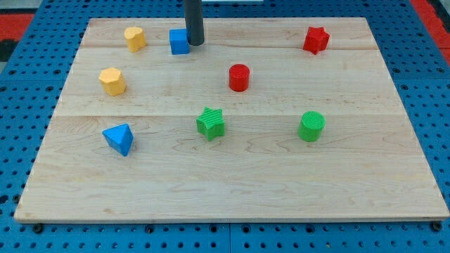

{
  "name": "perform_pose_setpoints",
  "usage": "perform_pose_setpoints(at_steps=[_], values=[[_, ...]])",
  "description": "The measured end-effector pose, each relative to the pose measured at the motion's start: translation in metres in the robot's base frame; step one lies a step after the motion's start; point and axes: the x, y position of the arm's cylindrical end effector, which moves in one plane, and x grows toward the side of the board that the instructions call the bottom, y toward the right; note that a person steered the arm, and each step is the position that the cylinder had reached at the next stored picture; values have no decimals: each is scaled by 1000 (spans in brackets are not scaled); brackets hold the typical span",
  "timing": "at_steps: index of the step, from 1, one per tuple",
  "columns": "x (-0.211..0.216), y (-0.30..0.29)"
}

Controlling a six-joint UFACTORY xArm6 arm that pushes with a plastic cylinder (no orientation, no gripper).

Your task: Point your arm at the green star

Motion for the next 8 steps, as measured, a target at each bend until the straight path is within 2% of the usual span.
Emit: perform_pose_setpoints(at_steps=[1,7,8], values=[[8,0],[136,0],[136,6]])
